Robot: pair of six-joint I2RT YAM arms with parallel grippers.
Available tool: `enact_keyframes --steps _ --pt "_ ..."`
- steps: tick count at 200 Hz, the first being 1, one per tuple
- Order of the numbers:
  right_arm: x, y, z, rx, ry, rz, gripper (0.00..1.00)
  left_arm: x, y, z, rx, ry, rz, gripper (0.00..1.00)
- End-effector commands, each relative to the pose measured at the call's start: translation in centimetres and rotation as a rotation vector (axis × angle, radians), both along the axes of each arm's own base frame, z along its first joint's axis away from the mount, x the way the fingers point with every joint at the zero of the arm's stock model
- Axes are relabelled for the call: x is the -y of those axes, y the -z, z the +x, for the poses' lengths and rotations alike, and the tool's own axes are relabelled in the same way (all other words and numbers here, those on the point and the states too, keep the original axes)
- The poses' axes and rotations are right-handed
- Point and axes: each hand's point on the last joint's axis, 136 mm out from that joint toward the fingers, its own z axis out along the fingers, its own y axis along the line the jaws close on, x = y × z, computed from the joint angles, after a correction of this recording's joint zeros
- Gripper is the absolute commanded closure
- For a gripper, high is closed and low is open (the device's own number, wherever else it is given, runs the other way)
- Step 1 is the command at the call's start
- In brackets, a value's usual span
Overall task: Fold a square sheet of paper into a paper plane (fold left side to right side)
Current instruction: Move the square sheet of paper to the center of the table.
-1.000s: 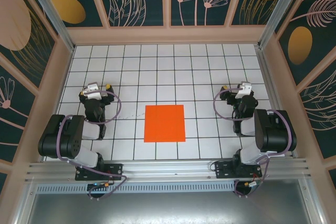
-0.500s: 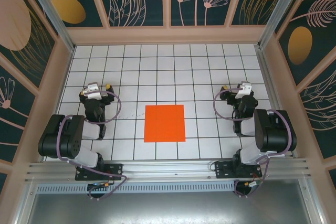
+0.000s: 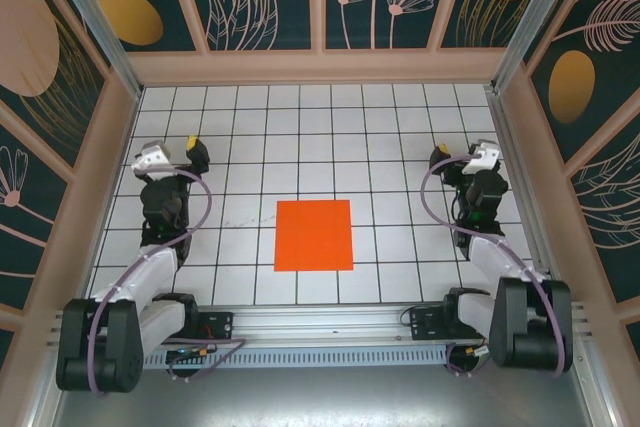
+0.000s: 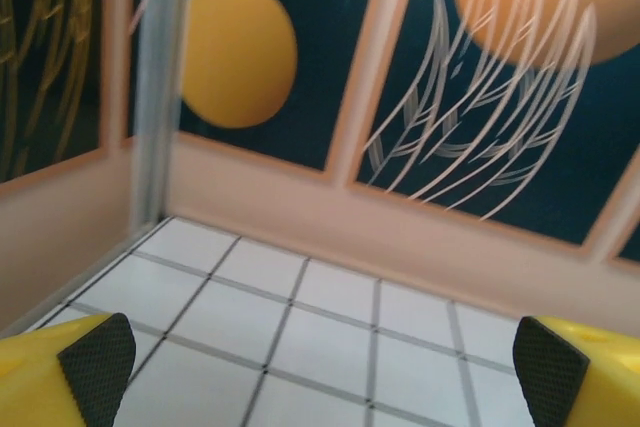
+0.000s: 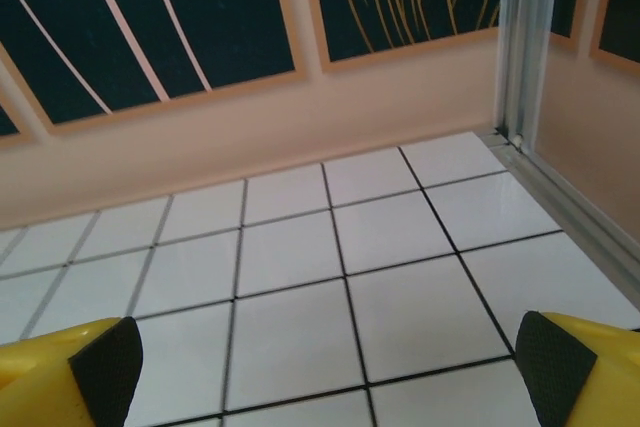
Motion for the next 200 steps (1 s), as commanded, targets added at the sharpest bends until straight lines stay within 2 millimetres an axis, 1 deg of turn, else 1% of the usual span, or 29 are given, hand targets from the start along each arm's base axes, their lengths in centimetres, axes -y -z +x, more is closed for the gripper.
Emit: enact_keyframes --steps 1,15,28,39,57,69,85,96,117,129,146,160,172,181,184,200 --pt "-2.0 0.8 -1.0 -0.123 -0.037 0.109 0.01 4.6 1.6 0.9 -0.185 0.178 -0.109 0.01" --pt "-3.9 0.2 -1.6 -0.144 -0.081 0.156 0.01 7.5 2.4 0.8 -0.285 0.24 -0.069 0.01" --pt "-5.6 0.0 -2.1 -0.175 -0.116 0.186 0.01 9.9 3.3 0.3 -0.356 0.309 -0.061 0.01" --pt "-6.6 0.3 -2.5 -0.208 -0.135 0.205 0.01 12.3 4.2 -0.4 -0.411 0.38 -0.044 0.01" --pt "-7.6 1.1 -3.0 -0.269 -0.154 0.219 0.01 16.3 5.6 -2.0 -0.499 0.484 0.028 0.02" --pt "-7.8 1.7 -3.3 -0.304 -0.153 0.217 0.01 18.7 6.8 -3.3 -0.559 0.55 0.081 0.03" --pt "-7.8 2.3 -3.7 -0.333 -0.147 0.211 0.01 21.6 8.4 -5.1 -0.637 0.635 0.15 0.08" --pt "-7.2 2.5 -3.8 -0.337 -0.116 0.197 0.01 23.4 9.6 -6.3 -0.683 0.678 0.217 0.1" --pt "-6.4 2.6 -3.9 -0.341 -0.075 0.167 0.01 26.4 12.0 -8.3 -0.764 0.715 0.406 0.15" --pt "-6.1 2.6 -3.9 -0.346 -0.061 0.155 0.01 27.8 13.2 -9.0 -0.807 0.723 0.505 0.2" --pt "-5.8 2.6 -4.0 -0.35 -0.046 0.142 0.01 29.2 14.4 -9.8 -0.828 0.71 0.626 0.23" --pt "-5.5 2.7 -4.1 -0.353 -0.032 0.128 0.01 29.7 15.1 -10.1 -0.834 0.675 0.713 0.25" --pt "-5.2 2.8 -4.2 -0.356 -0.017 0.117 0.01 30.0 15.9 -10.1 -0.845 0.648 0.784 0.3" --pt "-5.0 2.8 -4.3 -0.358 -0.012 0.109 0.01 29.7 17.3 -10.4 -0.877 0.633 0.844 0.33" --pt "-5.0 2.7 -4.3 -0.357 -0.01 0.107 0.01 30.3 16.9 -10.2 -0.868 0.633 0.844 0.33" --pt "-4.8 2.8 -4.4 -0.361 -0.005 0.097 0.01 30.7 18.4 -10.4 -0.905 0.642 0.89 0.39"
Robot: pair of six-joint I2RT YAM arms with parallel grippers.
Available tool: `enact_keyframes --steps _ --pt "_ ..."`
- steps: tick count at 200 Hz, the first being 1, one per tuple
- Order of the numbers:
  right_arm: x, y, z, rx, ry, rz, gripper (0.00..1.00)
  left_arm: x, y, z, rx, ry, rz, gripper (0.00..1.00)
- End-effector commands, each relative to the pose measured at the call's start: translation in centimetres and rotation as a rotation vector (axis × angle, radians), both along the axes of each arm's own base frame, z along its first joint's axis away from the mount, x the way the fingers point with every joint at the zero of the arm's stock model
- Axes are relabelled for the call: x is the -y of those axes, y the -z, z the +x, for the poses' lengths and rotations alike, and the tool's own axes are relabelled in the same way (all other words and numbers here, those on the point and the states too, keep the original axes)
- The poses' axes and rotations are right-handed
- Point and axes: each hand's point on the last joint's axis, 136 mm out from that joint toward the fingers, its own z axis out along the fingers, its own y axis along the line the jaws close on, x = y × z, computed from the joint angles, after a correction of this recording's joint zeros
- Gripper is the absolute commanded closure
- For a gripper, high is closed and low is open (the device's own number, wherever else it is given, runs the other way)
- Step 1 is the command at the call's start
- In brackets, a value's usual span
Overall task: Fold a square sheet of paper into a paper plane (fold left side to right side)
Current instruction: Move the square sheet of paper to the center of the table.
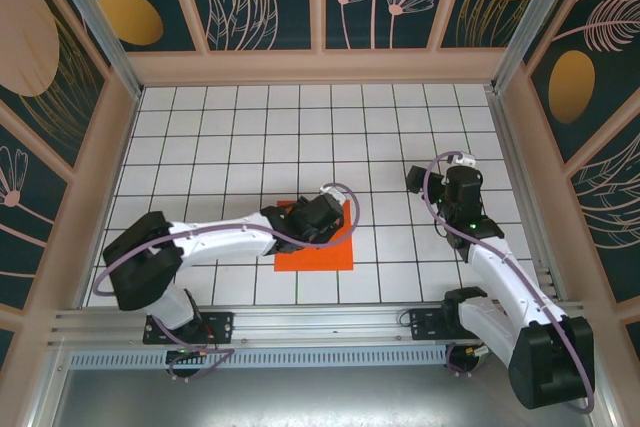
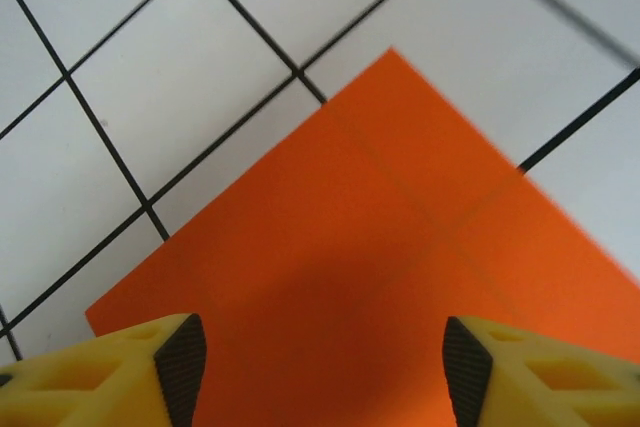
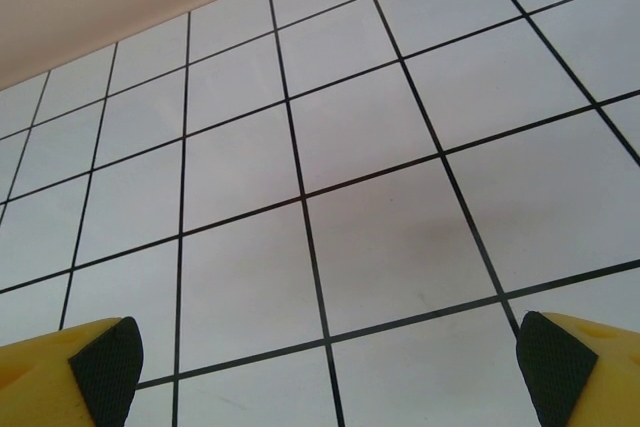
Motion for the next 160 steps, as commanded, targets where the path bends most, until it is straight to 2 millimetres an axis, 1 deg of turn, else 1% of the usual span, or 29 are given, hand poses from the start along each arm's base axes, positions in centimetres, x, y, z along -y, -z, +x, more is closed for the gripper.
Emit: enact_keyframes --steps 1,5,8,18,53,76,109,136,160 --pt "0.6 -1.8 0.1 0.032 0.022 -0.041 0.01 -1.0 1.4 0.3 0.019 -0.002 0.162 0.39" --pt "0.6 -1.9 0.1 0.034 0.022 -0.042 0.01 -0.9 1.3 0.3 0.018 -0.001 0.158 0.4" --pt "0.6 -1.9 0.1 0.034 0.023 -0.043 0.01 -1.0 2.3 0.2 0.004 -0.001 0.179 0.41" --pt "0.7 -1.9 0.1 0.033 0.024 -0.046 0.01 -0.9 3.1 0.2 -0.009 0.002 0.196 0.42" --pt "0.7 -1.8 -0.1 0.024 0.021 -0.053 0.01 -0.6 4.6 0.2 -0.023 0.011 0.209 0.42" --pt "0.9 -1.8 -0.3 0.019 0.025 -0.058 0.01 -0.8 5.5 0.4 -0.016 0.01 0.237 0.43" --pt "1.0 -2.0 -0.7 0.025 0.031 -0.055 0.01 -0.8 6.6 0.8 0.004 0.017 0.243 0.4" --pt "1.0 -2.1 -0.9 0.023 0.031 -0.052 0.01 -0.5 7.4 2.0 0.008 0.017 0.229 0.4" --pt "1.0 -2.3 -1.1 0.022 0.028 -0.049 0.01 -0.5 7.8 3.6 0.021 0.018 0.217 0.39"
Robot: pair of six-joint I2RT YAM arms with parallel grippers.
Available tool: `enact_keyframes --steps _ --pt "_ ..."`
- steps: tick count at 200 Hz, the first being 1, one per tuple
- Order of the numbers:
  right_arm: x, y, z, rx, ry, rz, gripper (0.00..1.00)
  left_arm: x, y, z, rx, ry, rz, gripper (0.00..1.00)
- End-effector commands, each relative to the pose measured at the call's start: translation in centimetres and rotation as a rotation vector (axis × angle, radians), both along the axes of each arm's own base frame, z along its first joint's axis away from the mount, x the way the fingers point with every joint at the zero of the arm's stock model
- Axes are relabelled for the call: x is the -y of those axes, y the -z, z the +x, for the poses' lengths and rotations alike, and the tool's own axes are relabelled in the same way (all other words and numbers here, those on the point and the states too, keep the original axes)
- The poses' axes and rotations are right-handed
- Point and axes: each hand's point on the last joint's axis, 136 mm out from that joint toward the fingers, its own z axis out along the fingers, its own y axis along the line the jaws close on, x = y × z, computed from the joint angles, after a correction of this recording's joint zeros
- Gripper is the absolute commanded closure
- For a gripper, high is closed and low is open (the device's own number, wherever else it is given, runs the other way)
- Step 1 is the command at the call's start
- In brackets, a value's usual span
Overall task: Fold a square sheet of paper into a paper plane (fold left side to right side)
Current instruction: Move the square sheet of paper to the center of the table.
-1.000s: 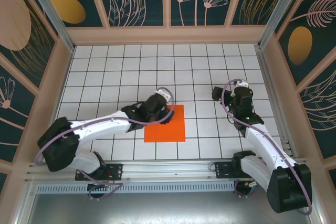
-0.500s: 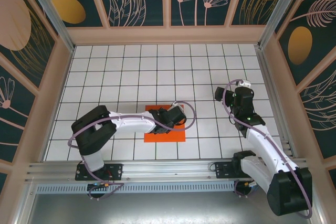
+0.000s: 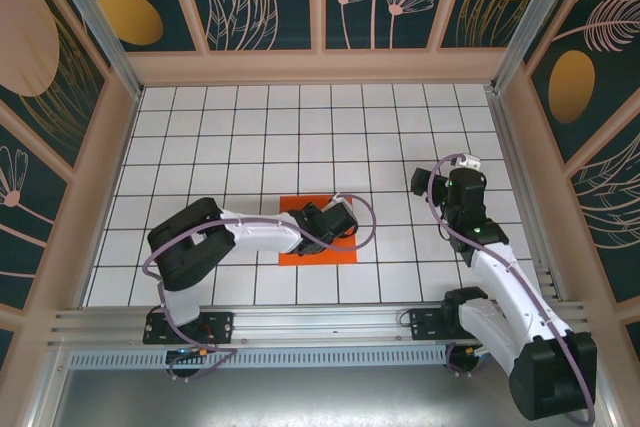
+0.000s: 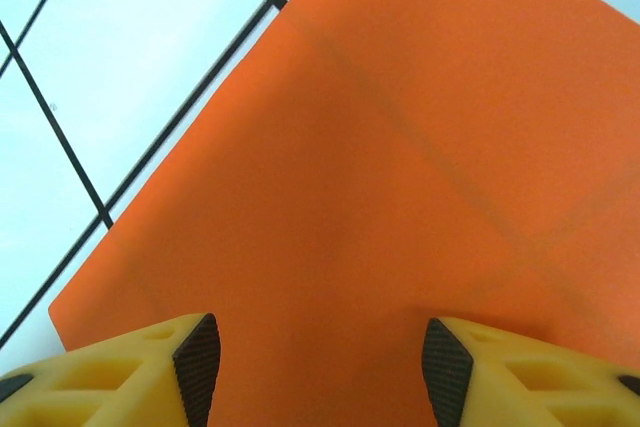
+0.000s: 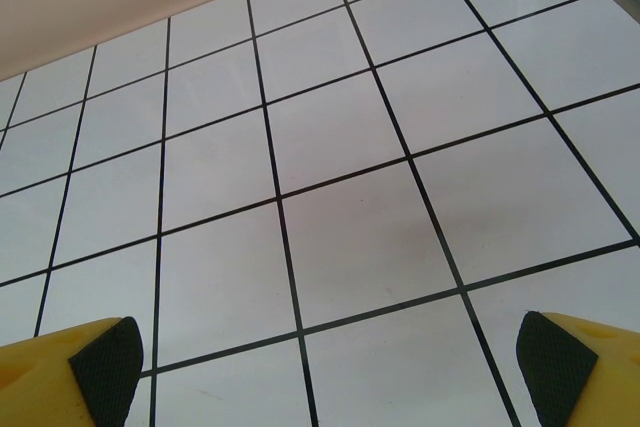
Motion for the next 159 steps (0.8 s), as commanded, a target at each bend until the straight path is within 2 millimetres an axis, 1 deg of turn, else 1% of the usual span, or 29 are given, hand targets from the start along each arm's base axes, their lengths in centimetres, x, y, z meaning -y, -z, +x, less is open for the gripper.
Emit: enact_keyframes --steps 1,25,59,81,94,111,129,149,158,159 --pt "0.1 -1.7 0.0 0.026 0.004 -0.009 0.01 -0.5 2.2 1.6 -0.01 0.012 0.025 0.39" --pt "-0.1 -1.7 -0.1 0.028 -0.002 0.003 0.01 -0.5 2.0 4.1 0.011 0.013 0.018 0.39" --pt "-0.4 -1.2 -0.3 0.008 -0.011 0.023 0.01 0.5 1.2 6.9 0.045 0.033 0.01 0.38" --pt "-0.6 -0.9 -0.5 -0.002 -0.017 0.037 0.01 0.8 0.7 7.9 0.056 0.029 -0.006 0.37" --pt "-0.8 -0.7 -0.5 -0.006 -0.026 0.049 0.01 0.9 -0.1 8.3 0.065 0.028 -0.022 0.37" --pt "-1.3 -0.5 -0.3 -0.01 -0.047 0.064 0.01 0.9 -1.5 8.5 0.075 0.027 -0.05 0.36" --pt "-2.0 -0.3 0.1 -0.023 -0.073 0.081 0.01 0.7 -4.2 8.8 0.095 0.011 -0.108 0.35" --pt "-3.0 0.2 1.0 -0.051 -0.106 0.11 0.01 -0.4 -7.4 9.3 0.108 -0.036 -0.217 0.33" --pt "-3.3 0.5 1.5 -0.061 -0.108 0.116 0.01 -1.1 -8.6 9.4 0.103 -0.062 -0.272 0.31" --pt "-3.6 0.5 1.5 -0.065 -0.119 0.124 0.01 -1.2 -8.6 9.4 0.101 -0.066 -0.276 0.31"
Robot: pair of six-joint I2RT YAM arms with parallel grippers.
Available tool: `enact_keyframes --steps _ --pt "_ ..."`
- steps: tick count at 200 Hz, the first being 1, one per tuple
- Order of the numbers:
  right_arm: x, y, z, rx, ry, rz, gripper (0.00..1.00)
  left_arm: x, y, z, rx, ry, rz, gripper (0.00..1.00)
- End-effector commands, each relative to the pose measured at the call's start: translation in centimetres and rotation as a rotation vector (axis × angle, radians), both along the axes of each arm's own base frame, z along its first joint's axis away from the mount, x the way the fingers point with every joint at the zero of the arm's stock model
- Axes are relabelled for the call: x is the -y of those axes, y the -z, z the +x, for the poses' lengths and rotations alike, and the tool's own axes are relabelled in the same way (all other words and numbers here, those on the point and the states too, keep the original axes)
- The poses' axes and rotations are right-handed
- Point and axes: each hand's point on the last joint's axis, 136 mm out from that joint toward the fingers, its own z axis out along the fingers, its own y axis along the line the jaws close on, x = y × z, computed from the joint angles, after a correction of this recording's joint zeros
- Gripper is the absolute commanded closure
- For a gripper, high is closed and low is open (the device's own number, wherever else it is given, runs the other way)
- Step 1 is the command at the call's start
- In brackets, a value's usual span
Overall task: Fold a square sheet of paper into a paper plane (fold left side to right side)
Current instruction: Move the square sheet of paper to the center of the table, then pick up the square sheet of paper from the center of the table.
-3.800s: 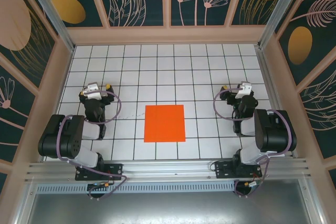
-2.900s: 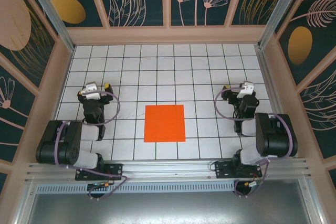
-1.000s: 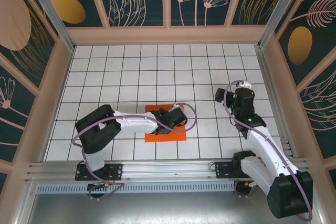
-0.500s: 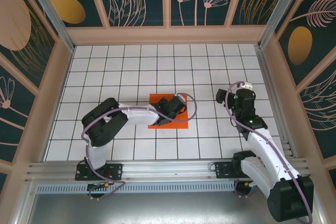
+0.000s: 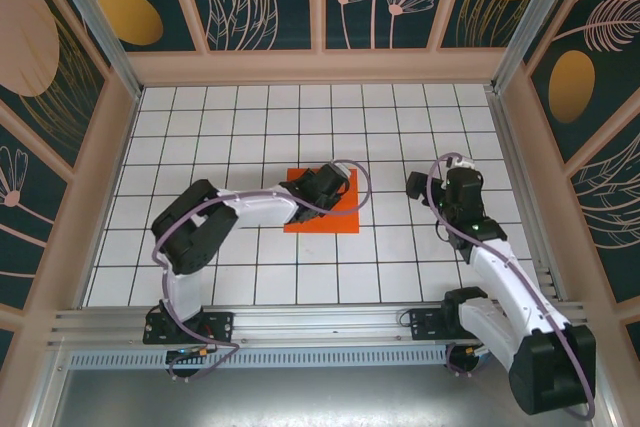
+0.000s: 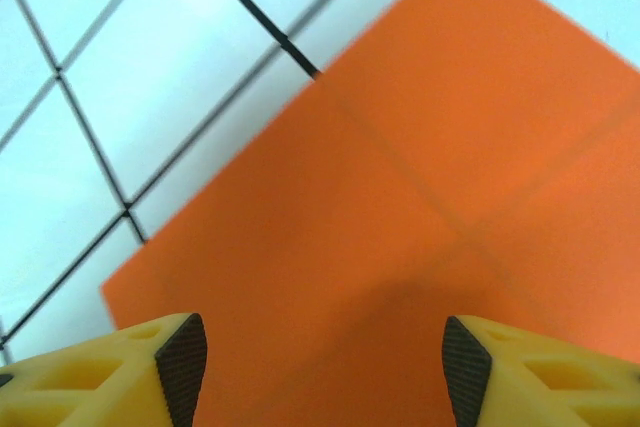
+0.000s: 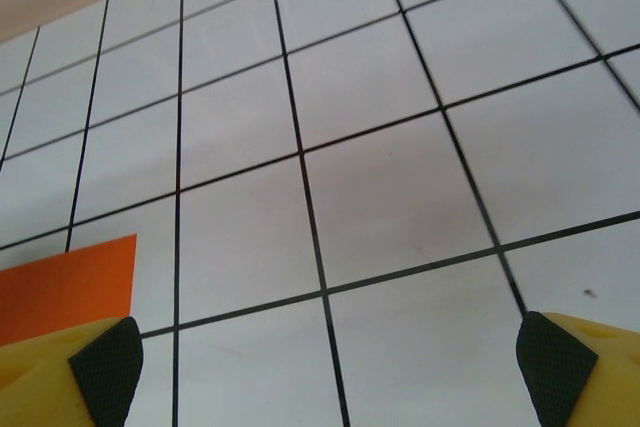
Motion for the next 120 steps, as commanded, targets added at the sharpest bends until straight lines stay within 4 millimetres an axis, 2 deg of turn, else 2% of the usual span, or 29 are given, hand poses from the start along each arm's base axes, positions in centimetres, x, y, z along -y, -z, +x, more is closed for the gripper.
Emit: enact_keyframes --steps 1,7,10,17,35,50,54,79,120 --pt "-2.2 -1.4 1.7 0.023 -0.061 0.072 0.01 -1.4 -5.0 0.7 0.016 -0.054 -0.165 0.31" --pt "-2.8 -1.1 2.0 0.014 -0.079 0.082 0.01 -1.9 -5.0 0.7 -0.007 -0.072 -0.199 0.3" --pt "-3.1 -1.0 2.1 0.009 -0.086 0.084 0.01 -2.2 -6.0 0.6 -0.004 -0.077 -0.235 0.3" --pt "-3.7 -0.4 2.5 -0.008 -0.101 0.084 0.01 -2.7 -6.5 0.6 -0.029 -0.094 -0.292 0.3" --pt "-5.6 0.8 3.6 -0.05 -0.139 0.07 0.01 -4.0 -6.5 0.1 -0.121 -0.137 -0.429 0.3" --pt "-7.4 1.9 4.6 -0.091 -0.173 0.068 0.01 -4.4 -6.4 -0.3 -0.206 -0.154 -0.553 0.3" --pt "-7.9 2.3 4.9 -0.103 -0.185 0.069 0.01 -4.7 -5.4 -0.9 -0.248 -0.158 -0.57 0.31" --pt "-11.7 4.0 6.6 -0.155 -0.264 0.05 0.01 -4.5 -3.7 -2.4 -0.404 -0.163 -0.686 0.37" --pt "-16.4 7.1 9.2 -0.248 -0.359 0.009 0.01 -4.7 -0.1 -4.6 -0.558 -0.204 -0.706 0.49"
